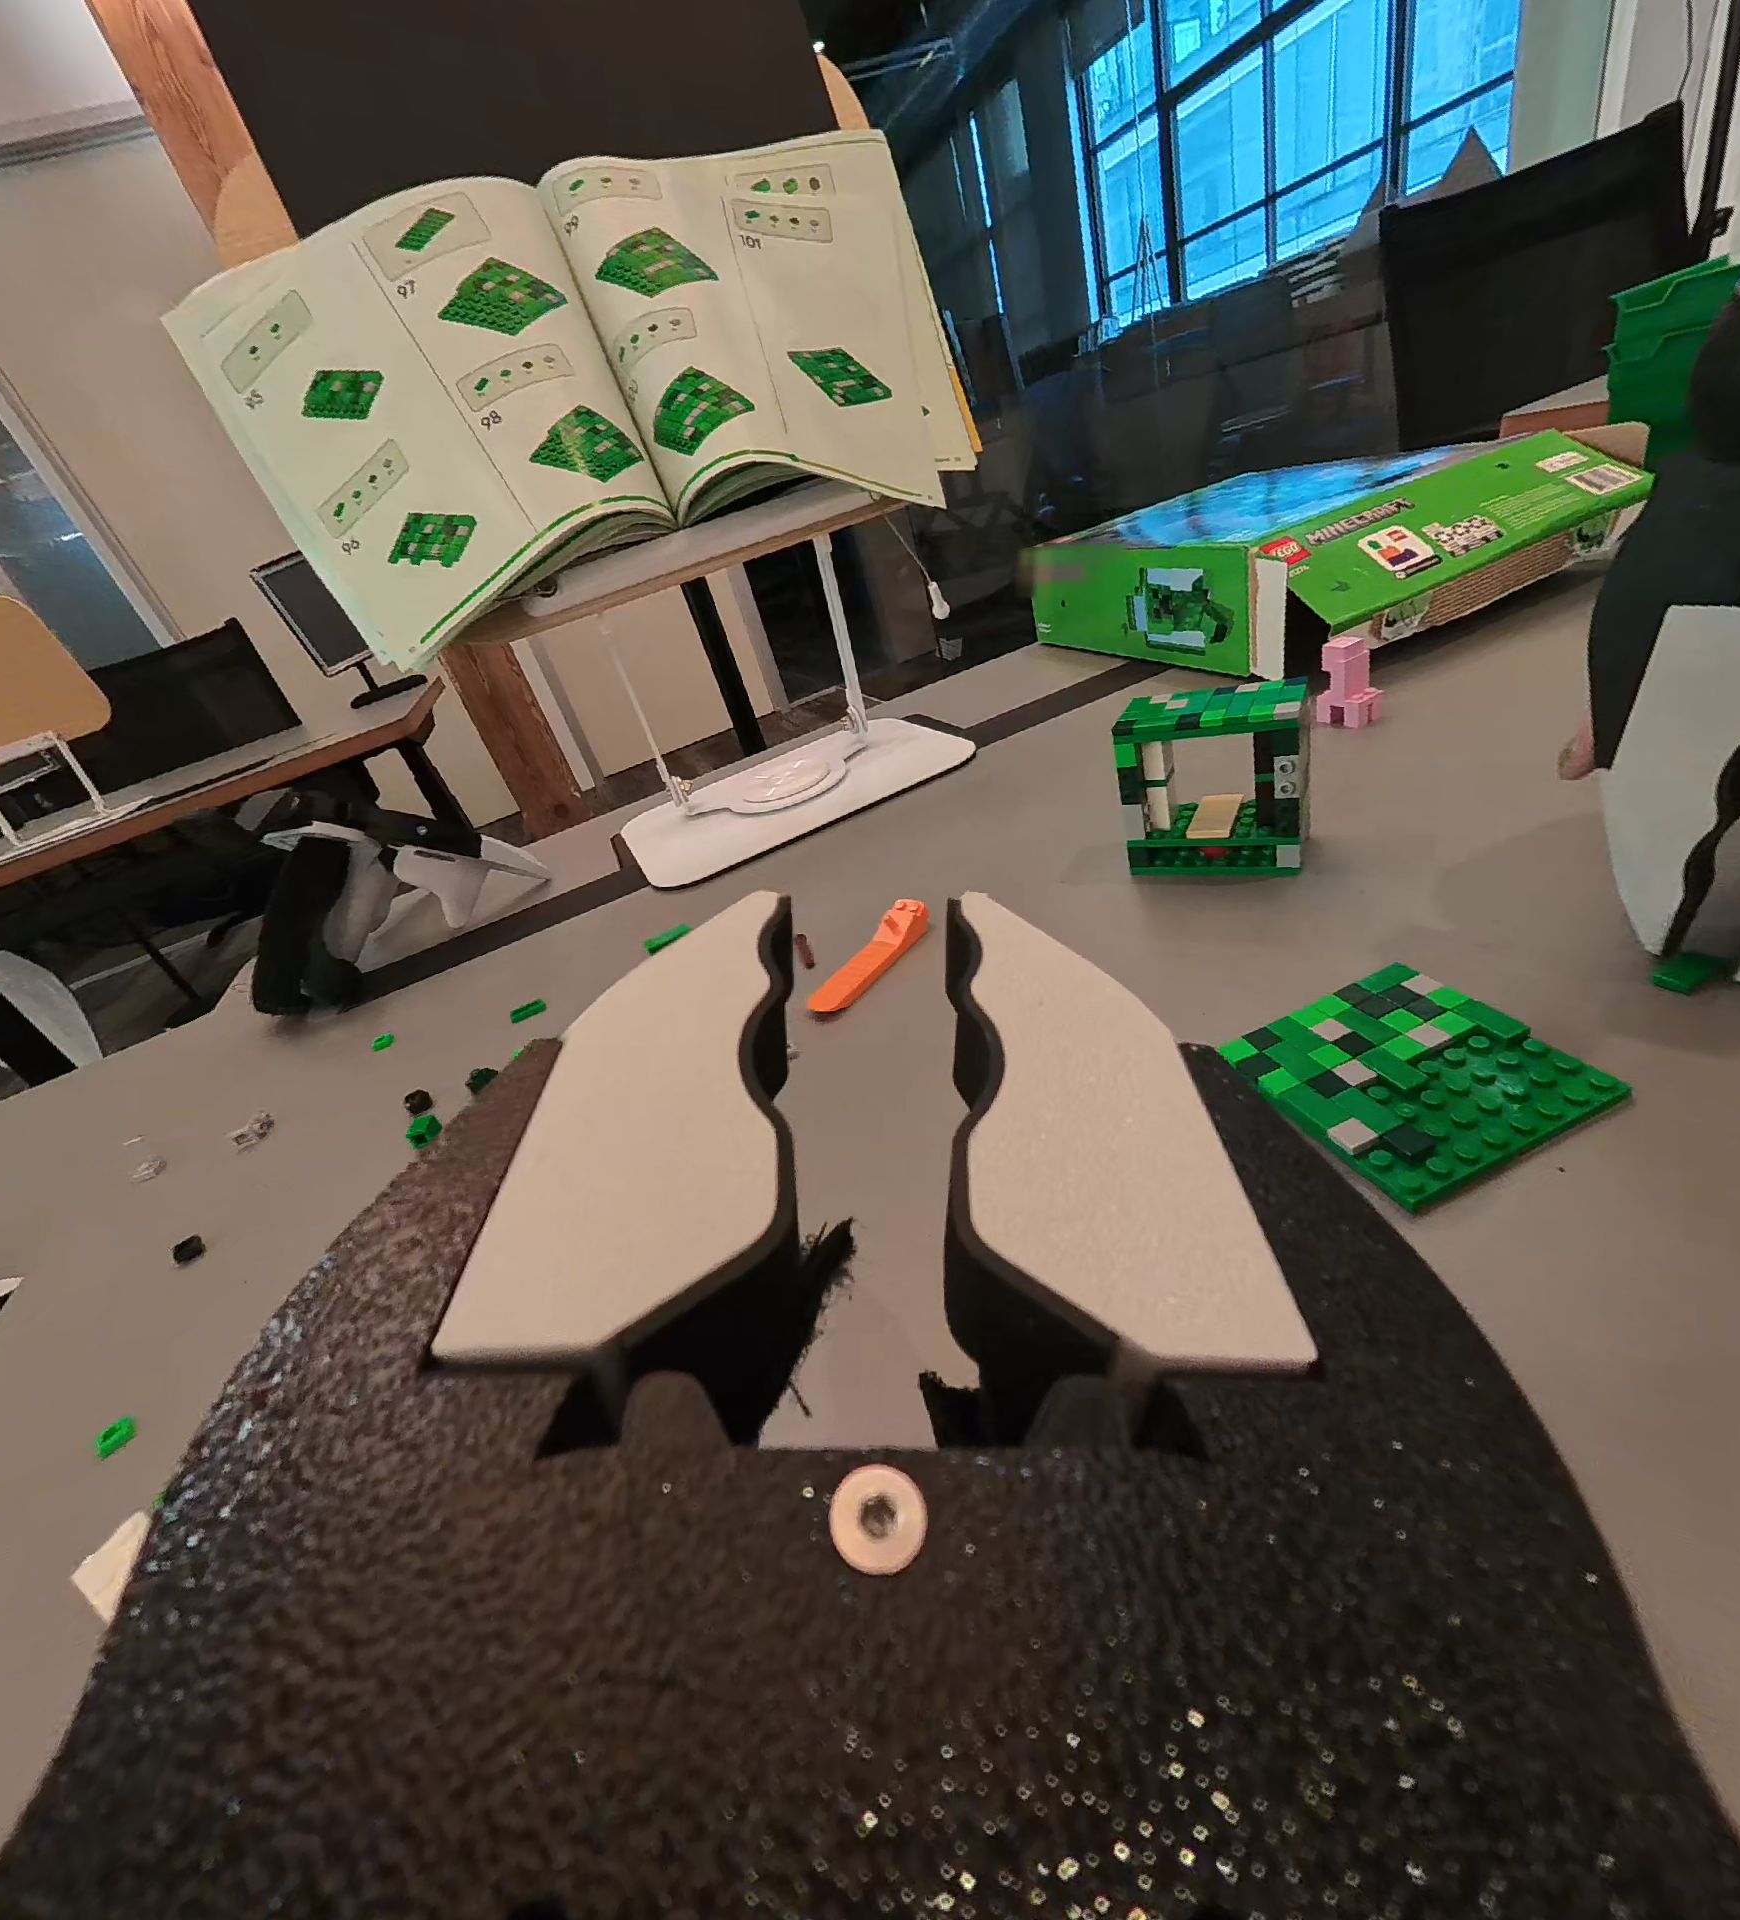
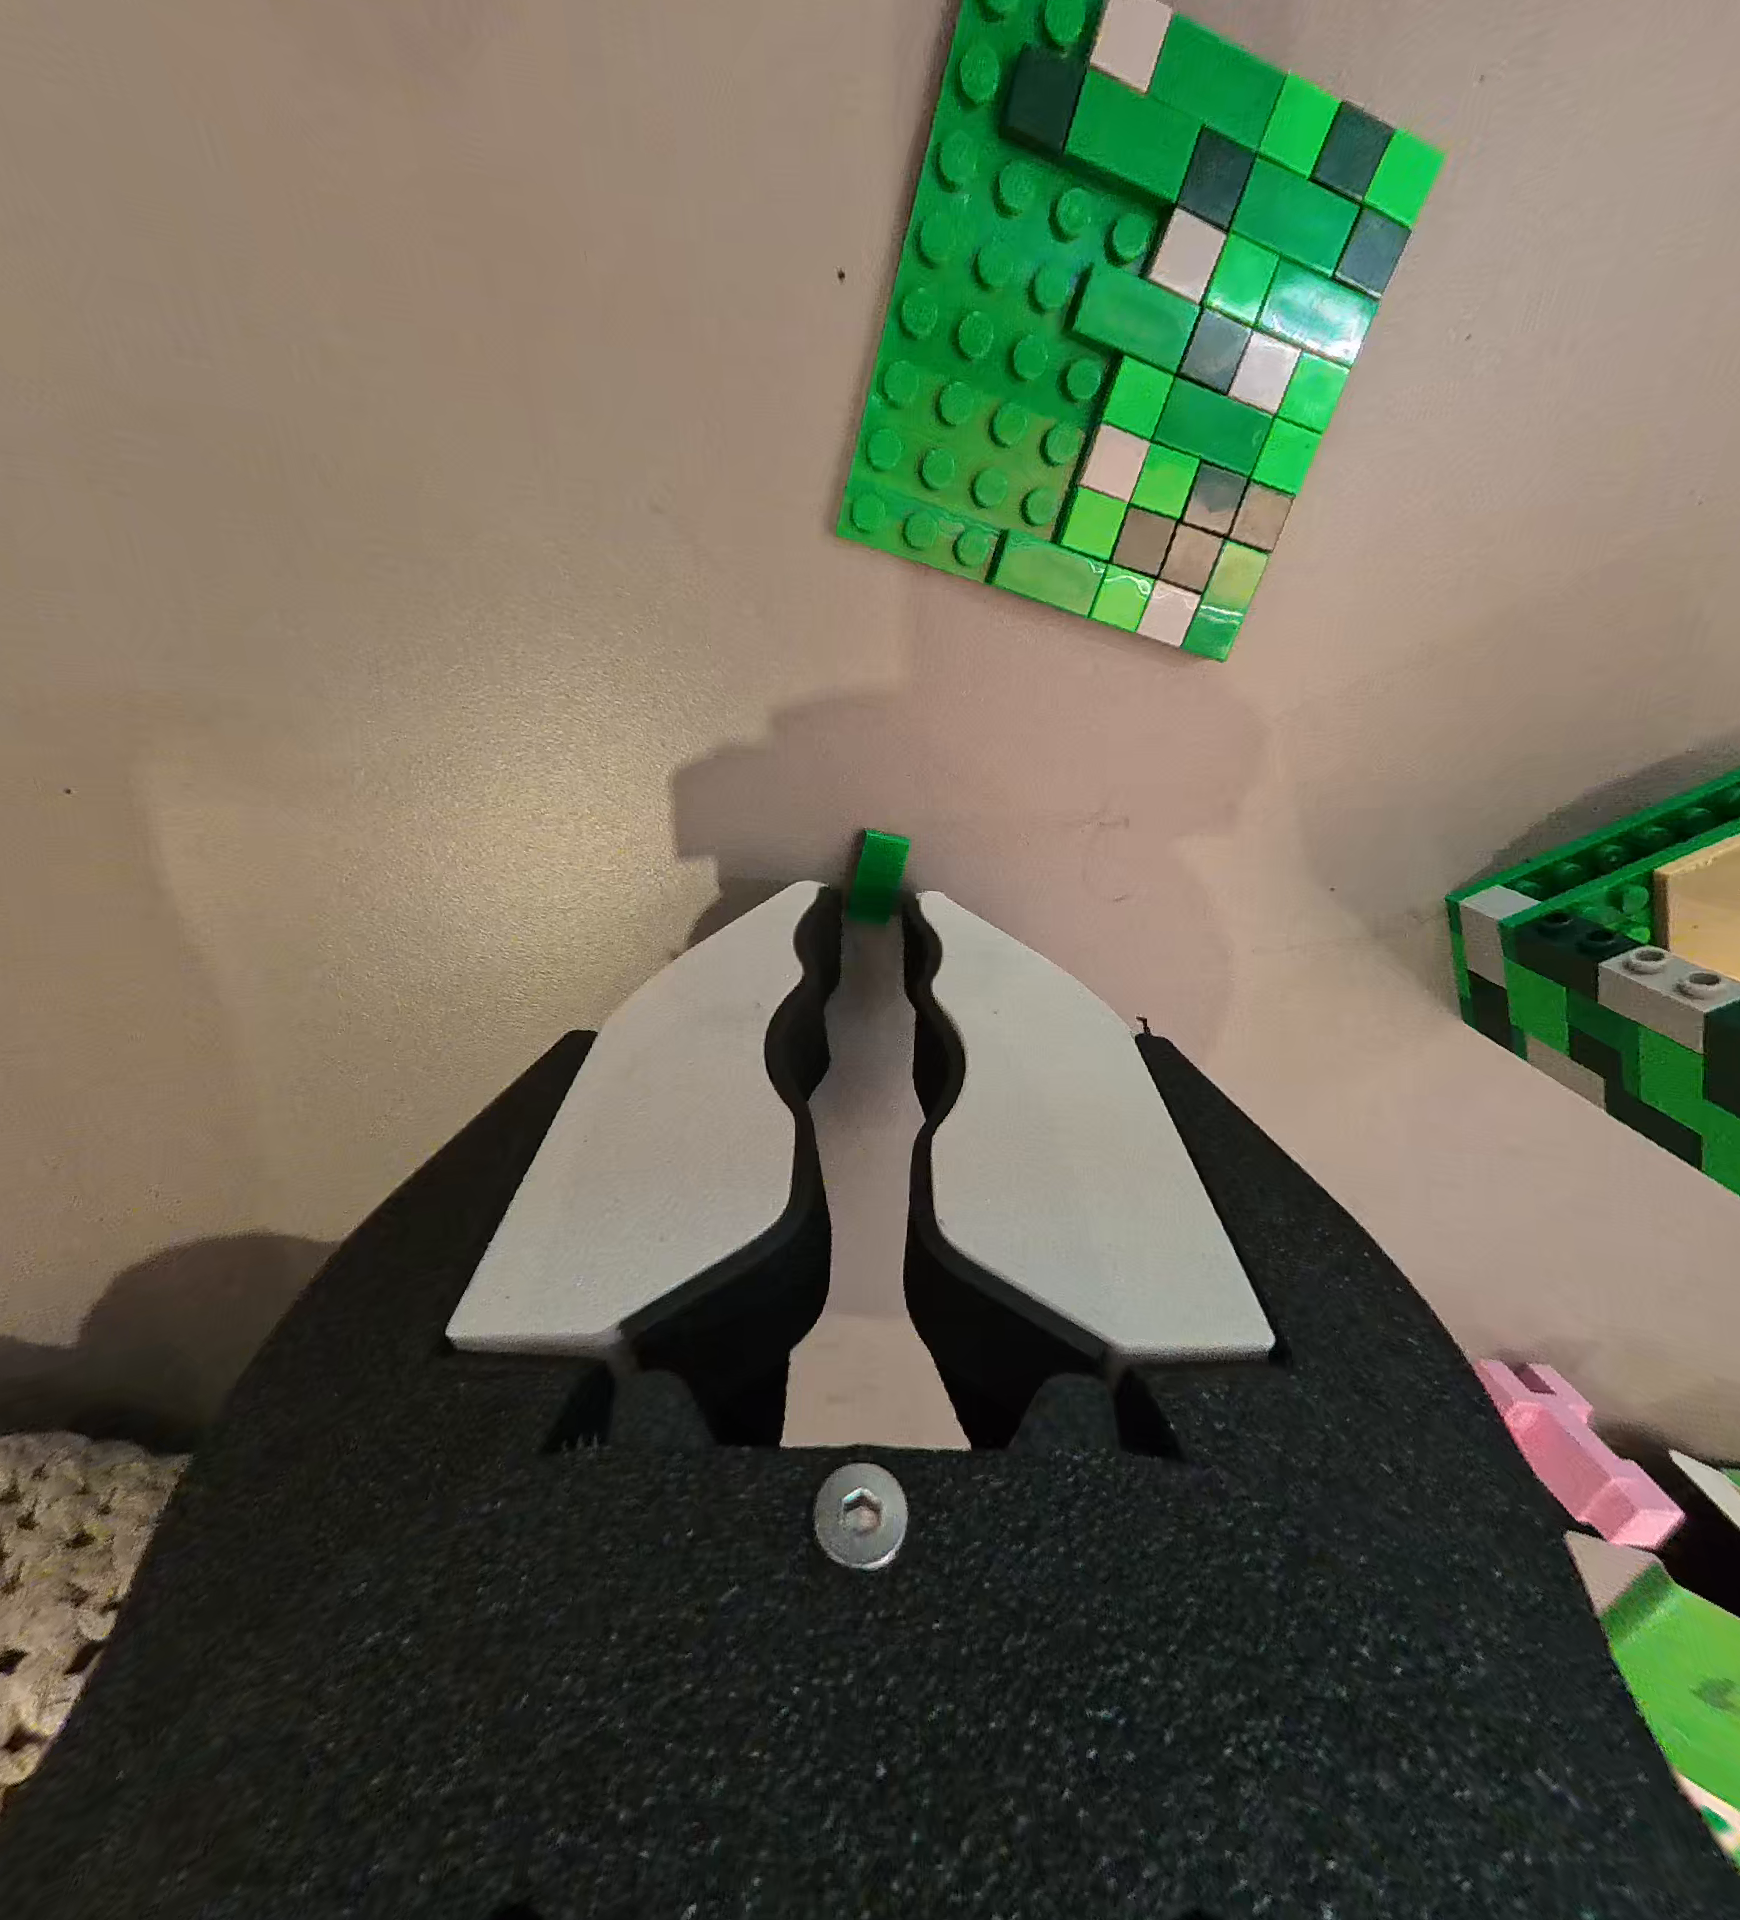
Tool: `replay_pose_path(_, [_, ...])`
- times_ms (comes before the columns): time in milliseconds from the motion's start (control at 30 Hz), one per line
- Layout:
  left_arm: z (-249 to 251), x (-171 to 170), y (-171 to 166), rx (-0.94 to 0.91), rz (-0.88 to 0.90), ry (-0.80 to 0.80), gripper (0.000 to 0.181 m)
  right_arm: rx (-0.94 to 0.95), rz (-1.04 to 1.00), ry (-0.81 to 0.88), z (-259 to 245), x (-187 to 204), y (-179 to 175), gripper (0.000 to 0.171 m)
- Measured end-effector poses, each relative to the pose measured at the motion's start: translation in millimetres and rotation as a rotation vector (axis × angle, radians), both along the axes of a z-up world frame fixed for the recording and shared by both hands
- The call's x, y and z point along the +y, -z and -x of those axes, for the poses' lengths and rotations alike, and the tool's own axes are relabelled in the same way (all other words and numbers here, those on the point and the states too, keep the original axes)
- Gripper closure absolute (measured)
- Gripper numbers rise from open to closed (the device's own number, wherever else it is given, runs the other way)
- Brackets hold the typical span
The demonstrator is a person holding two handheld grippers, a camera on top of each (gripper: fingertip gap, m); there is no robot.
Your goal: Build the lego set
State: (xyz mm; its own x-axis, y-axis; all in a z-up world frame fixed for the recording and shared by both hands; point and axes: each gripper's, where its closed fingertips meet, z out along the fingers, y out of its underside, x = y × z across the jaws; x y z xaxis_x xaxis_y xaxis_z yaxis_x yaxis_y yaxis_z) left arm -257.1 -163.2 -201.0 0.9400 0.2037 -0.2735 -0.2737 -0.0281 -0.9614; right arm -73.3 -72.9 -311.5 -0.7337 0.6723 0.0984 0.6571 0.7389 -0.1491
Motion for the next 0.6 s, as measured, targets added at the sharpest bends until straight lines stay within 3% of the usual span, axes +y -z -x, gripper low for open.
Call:
replay_pose_path(167, [22.8,-21.1,-12.2,-0.015,-0.056,-0.110,0.152,0.040,0.002,-0.003,-1.8,0.8,-10.5,0.150])
replay_pose_path(300, [68.3,-61.7,-10.1,-0.080,-0.007,-0.254,0.148,0.267,0.188,-0.071,6.1,-18.9,-43.6,0.141])
replay_pose_path(467, [102.7,-63.6,25.2,-0.164,0.350,-0.151,0.146,0.700,0.489,-0.125,27.4,-44.9,-74.1,0.136])
replay_pose_path(600, [113.5,-29.4,40.4,0.069,0.674,0.069,0.156,0.921,0.668,-0.097,35.5,-48.6,-83.6,0.140])
